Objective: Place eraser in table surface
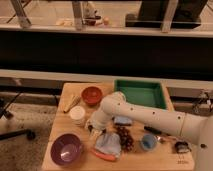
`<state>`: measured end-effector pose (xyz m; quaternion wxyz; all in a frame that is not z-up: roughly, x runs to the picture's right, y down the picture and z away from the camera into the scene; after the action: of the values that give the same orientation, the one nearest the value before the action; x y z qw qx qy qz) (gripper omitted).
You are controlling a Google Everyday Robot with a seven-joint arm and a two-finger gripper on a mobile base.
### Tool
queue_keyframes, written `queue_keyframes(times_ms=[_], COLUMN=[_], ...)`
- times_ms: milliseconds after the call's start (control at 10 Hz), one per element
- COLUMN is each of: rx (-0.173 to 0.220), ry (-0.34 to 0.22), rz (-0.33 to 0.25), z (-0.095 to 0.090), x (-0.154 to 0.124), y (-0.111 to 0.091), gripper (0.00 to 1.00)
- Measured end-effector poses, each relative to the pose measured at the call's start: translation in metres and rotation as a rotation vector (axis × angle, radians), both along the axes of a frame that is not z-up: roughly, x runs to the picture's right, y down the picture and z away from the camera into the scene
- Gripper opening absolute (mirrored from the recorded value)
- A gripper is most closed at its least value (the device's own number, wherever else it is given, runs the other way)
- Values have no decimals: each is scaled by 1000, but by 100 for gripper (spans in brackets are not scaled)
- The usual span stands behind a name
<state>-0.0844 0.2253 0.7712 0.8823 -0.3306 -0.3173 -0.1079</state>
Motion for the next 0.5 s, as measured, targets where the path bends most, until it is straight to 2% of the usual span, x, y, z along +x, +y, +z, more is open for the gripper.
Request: queue_keyframes(times_ms=[500], rx=[-5], ry=[-10], rz=[-9], z=[-5], x=[-6], y=[1], gripper=[62])
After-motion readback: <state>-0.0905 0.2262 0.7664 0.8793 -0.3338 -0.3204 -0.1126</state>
